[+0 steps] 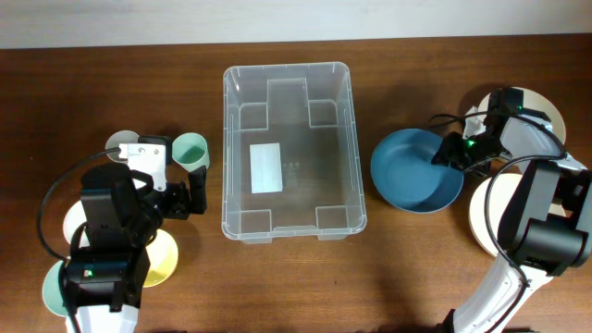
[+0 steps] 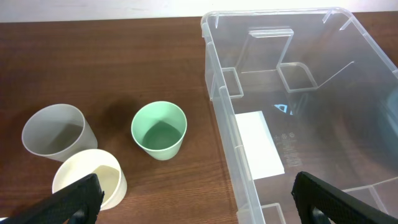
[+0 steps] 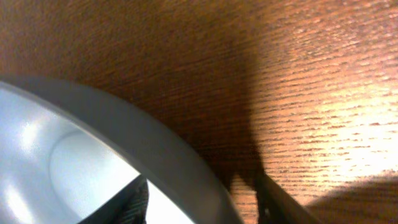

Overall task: Pack container
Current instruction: 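Move the right gripper to the teal plate and grasp its rim, then lift the teal plate and lower it into the clear container, release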

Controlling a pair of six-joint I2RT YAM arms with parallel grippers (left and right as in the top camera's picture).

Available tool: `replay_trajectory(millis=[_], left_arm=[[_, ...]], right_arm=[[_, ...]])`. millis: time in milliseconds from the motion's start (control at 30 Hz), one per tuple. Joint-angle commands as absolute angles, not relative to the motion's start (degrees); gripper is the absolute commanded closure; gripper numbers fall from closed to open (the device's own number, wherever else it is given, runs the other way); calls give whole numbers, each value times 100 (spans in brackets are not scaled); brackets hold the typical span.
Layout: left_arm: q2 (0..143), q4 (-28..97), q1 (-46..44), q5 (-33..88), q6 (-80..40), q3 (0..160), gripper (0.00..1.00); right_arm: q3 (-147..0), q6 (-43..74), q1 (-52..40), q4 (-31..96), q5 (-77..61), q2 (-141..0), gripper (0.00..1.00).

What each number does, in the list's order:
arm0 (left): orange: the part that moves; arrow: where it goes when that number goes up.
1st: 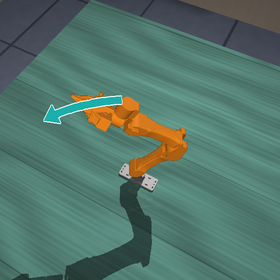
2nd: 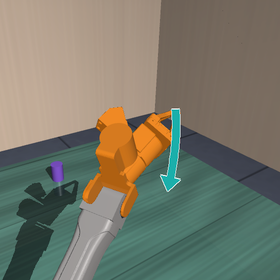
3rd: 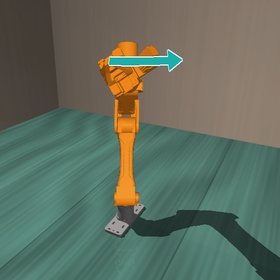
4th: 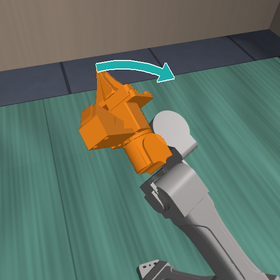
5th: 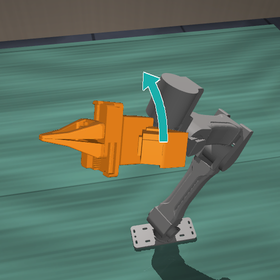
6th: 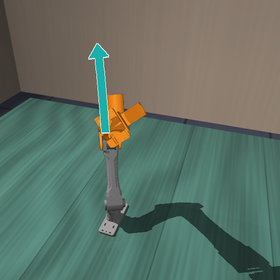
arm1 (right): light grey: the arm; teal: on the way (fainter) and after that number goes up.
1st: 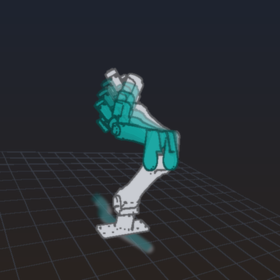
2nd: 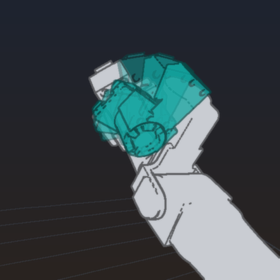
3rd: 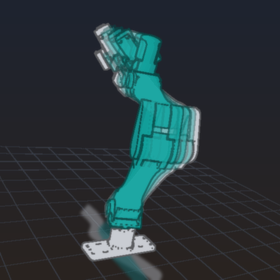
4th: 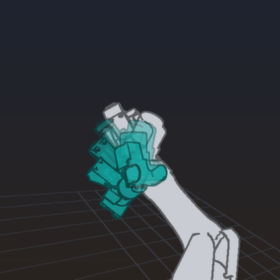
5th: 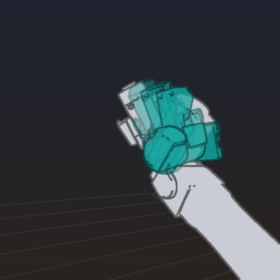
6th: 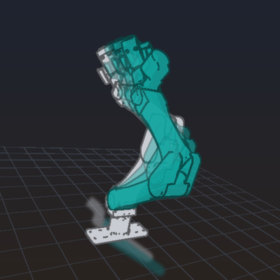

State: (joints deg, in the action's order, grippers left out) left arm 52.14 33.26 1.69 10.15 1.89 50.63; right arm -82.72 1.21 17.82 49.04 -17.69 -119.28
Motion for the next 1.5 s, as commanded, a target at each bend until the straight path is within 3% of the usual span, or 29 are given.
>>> replay_trajectory(millis=[0, 67, 167, 267, 333, 733, 1167, 1300, 1467], left_arm=[[5218, 3326, 165, 1116, 148, 5196, 1], [5218, 3326, 165, 1118, 148, 5196, 1], [5218, 3326, 165, 1116, 150, 5196, 0], [5218, 3326, 165, 1116, 150, 5196, 1], [5218, 3328, 165, 1116, 150, 5196, 1], [5218, 3326, 165, 1002, 152, 5196, 1], [5218, 3352, 165, 1004, 152, 5196, 1], [5218, 3354, 165, 1007, 152, 5196, 1], [5218, 3371, 165, 1009, 150, 5196, 1]], right_arm=[[-8300, 86, 1806, 4925, -1824, -12029, 57], [-8300, 86, 1806, 4930, -1824, -12029, 62], [-8300, 86, 1806, 4943, -1824, -12029, 78], [-8300, 86, 1806, 4945, -1824, -12029, 84], [-8300, 89, 1806, 4941, -1824, -12029, 96], [-8431, 143, 1806, 5000, -2939, -11671, 96], [-9056, 740, 1717, 5151, -2574, -9080, 96], [-9260, 735, 1028, 5157, -2222, -8302, 96], [-9260, 738, -537, 5048, -1431, -8340, 96]])
